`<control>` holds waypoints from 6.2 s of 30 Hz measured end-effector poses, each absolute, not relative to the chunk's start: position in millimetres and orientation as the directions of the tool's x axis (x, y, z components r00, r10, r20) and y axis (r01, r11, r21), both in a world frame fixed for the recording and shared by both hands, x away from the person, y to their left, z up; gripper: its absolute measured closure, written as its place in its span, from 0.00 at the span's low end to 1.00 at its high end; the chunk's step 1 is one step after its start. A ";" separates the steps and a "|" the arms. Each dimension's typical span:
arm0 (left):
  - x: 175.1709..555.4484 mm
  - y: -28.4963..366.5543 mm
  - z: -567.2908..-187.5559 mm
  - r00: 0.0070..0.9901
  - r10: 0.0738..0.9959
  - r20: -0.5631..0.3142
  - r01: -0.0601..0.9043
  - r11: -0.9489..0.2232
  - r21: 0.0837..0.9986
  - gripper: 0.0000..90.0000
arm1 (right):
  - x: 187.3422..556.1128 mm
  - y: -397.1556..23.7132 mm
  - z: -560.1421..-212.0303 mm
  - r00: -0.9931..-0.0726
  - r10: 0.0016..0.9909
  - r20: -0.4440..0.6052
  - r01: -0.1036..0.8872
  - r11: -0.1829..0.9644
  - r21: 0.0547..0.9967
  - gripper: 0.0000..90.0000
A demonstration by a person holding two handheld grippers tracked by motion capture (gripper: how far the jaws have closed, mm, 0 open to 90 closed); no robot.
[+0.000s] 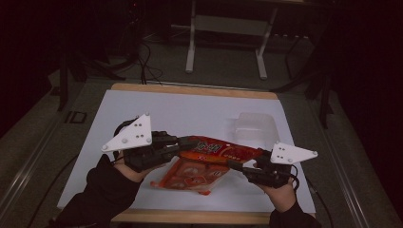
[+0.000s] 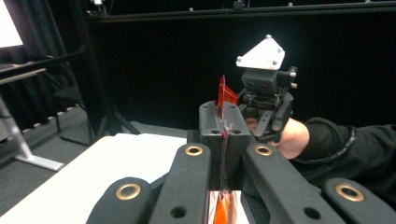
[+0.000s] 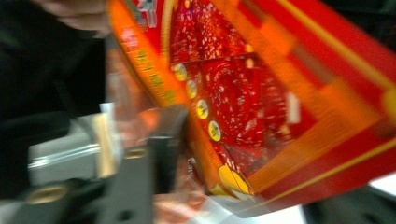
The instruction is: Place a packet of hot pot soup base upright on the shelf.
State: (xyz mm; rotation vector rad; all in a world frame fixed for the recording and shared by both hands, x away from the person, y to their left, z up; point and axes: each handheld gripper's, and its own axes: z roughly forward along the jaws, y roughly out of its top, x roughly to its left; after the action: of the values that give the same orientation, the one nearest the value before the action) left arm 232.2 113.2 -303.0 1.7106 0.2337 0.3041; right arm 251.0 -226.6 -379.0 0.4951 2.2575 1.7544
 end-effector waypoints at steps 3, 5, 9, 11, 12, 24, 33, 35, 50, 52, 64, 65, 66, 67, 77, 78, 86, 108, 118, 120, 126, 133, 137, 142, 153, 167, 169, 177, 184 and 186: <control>233.0 113.0 -304.0 0.944 0.323 0.067 -0.012 -0.169 0.985 1.00 | 251.6 -226.5 -377.0 -0.942 0.334 0.025 0.120 0.267 0.956 0.90; 233.9 113.4 -304.7 0.945 0.322 0.066 -0.009 -0.176 0.984 1.00 | 250.6 -224.9 -376.3 -0.946 0.325 0.013 0.113 0.291 0.950 0.96; 243.3 121.7 -312.2 0.940 0.340 0.044 0.019 -0.180 0.983 1.00 | 248.6 -217.3 -373.5 -0.946 0.323 -0.008 0.112 0.352 0.929 1.00; 243.3 121.7 -312.2 0.940 0.340 0.044 0.019 -0.180 0.983 1.00 | 249.4 -217.1 -372.5 -0.946 0.323 -0.001 0.120 0.356 0.927 1.00; 247.3 126.9 -316.1 0.939 0.344 0.034 0.028 -0.174 0.984 1.00 | 250.6 -216.7 -370.2 -0.948 0.320 0.009 0.129 0.358 0.925 1.00; 258.6 144.8 -319.5 0.944 0.331 -0.017 0.066 -0.138 0.988 0.69 | 256.8 -214.8 -343.0 -0.935 0.354 0.016 0.140 0.326 0.935 1.00; 265.0 156.5 -352.0 0.903 0.427 -0.044 0.110 -0.131 0.985 0.12 | 261.6 -231.7 -315.5 -0.891 0.452 0.031 0.168 0.265 0.950 1.00; 264.6 157.6 -356.2 0.895 0.444 -0.045 0.114 -0.130 0.985 0.06 | 262.1 -234.4 -311.3 -0.887 0.461 0.032 0.167 0.255 0.952 1.00; 256.9 183.5 -433.4 0.833 0.544 -0.104 0.227 -0.164 0.960 0.00 | 272.6 -290.3 -266.2 -0.746 0.666 -0.012 0.146 0.181 0.973 1.00; 254.4 185.4 -443.6 0.827 0.554 -0.100 0.229 -0.168 0.959 0.00 | 275.5 -297.3 -268.0 -0.726 0.688 -0.016 0.151 0.181 0.972 1.00; 247.3 194.5 -479.4 0.813 0.559 -0.163 0.286 -0.141 0.948 0.00 | 300.9 -330.6 -319.2 -0.631 0.774 0.052 0.272 0.158 0.949 1.00; 247.1 195.2 -480.6 0.812 0.561 -0.163 0.285 -0.137 0.949 0.00 | 301.8 -331.3 -322.3 -0.628 0.776 0.054 0.278 0.160 0.947 1.00; 247.1 195.8 -481.5 0.810 0.563 -0.163 0.286 -0.137 0.948 0.00 | 302.6 -331.9 -326.3 -0.622 0.781 0.058 0.288 0.160 0.944 1.00; 247.3 196.0 -482.4 0.808 0.565 -0.165 0.290 -0.138 0.947 0.00 | 303.2 -332.2 -330.2 -0.614 0.787 0.060 0.298 0.161 0.941 1.00; 248.0 196.4 -489.1 0.809 0.564 -0.168 0.295 -0.142 0.945 0.00 | 309.5 -334.9 -362.8 -0.610 0.783 0.119 0.369 0.148 0.918 1.00; 247.9 196.5 -489.5 0.810 0.561 -0.172 0.295 -0.136 0.946 0.00 | 311.2 -335.6 -366.3 -0.612 0.781 0.126 0.377 0.147 0.915 1.00; 247.3 196.3 -490.1 0.815 0.555 -0.170 0.286 -0.129 0.950 0.00 | 318.4 -342.0 -377.9 -0.604 0.781 0.158 0.398 0.124 0.909 1.00; 247.6 194.1 -493.1 0.818 0.546 -0.182 0.301 -0.136 0.944 0.00 | 324.3 -369.8 -389.6 -0.351 0.931 0.097 0.390 0.052 0.919 0.17; 247.1 192.7 -492.6 0.818 0.546 -0.182 0.300 -0.134 0.945 0.00 | 293.5 -376.8 -368.6 -0.343 0.939 0.028 0.346 0.099 0.933 0.16; 246.8 192.9 -492.6 0.819 0.545 -0.181 0.298 -0.133 0.945 0.00 | 288.4 -374.4 -363.3 -0.347 0.937 0.027 0.335 0.097 0.937 0.16; 244.9 193.1 -492.3 0.819 0.544 -0.181 0.296 -0.132 0.946 0.00 | 278.8 -359.6 -352.4 -0.404 0.914 0.040 0.320 0.100 0.942 0.16; 243.8 193.1 -493.0 0.823 0.537 -0.185 0.300 -0.133 0.945 0.00 | 273.3 -338.2 -351.2 -0.467 0.884 0.030 0.316 0.134 0.939 0.16; 243.3 192.5 -492.4 0.826 0.533 -0.184 0.298 -0.134 0.945 0.00 | 272.2 -319.8 -356.1 -0.524 0.851 0.012 0.307 0.176 0.935 0.16; 243.0 192.9 -492.2 0.827 0.530 -0.188 0.298 -0.129 0.946 0.00 | 270.2 -303.5 -363.2 -0.596 0.803 0.009 0.287 0.203 0.936 0.16; 241.8 192.4 -492.4 0.831 0.526 -0.181 0.294 -0.139 0.946 0.00 | 264.4 -275.1 -378.8 -0.719 0.694 0.027 0.251 0.223 0.942 0.15; 241.5 192.1 -493.4 0.835 0.522 -0.176 0.290 -0.146 0.946 0.00 | 259.7 -240.4 -414.6 -0.803 0.595 0.025 0.257 0.308 0.916 0.14; 241.4 192.1 -493.5 0.835 0.521 -0.175 0.289 -0.146 0.946 0.00 | 259.4 -237.0 -420.0 -0.814 0.580 0.028 0.259 0.319 0.912 0.14; 241.1 191.2 -494.6 0.839 0.514 -0.177 0.290 -0.149 0.945 0.00 | 254.3 -223.0 -438.6 -0.859 0.512 0.018 0.241 0.372 0.896 0.14; 240.1 190.3 -494.9 0.845 0.507 -0.170 0.284 -0.156 0.946 0.00 | 252.1 -222.3 -448.4 -0.867 0.498 0.018 0.246 0.397 0.884 0.14; 241.2 190.3 -497.0 0.845 0.505 -0.179 0.292 -0.154 0.944 0.00 | 249.6 -224.7 -451.9 -0.870 0.492 0.019 0.243 0.395 0.886 0.15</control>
State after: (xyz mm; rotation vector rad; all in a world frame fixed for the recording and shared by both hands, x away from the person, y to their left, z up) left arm 241.2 190.3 -497.0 1.7527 0.6135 0.2081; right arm 249.6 -224.7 -451.9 0.6491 2.4085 1.4662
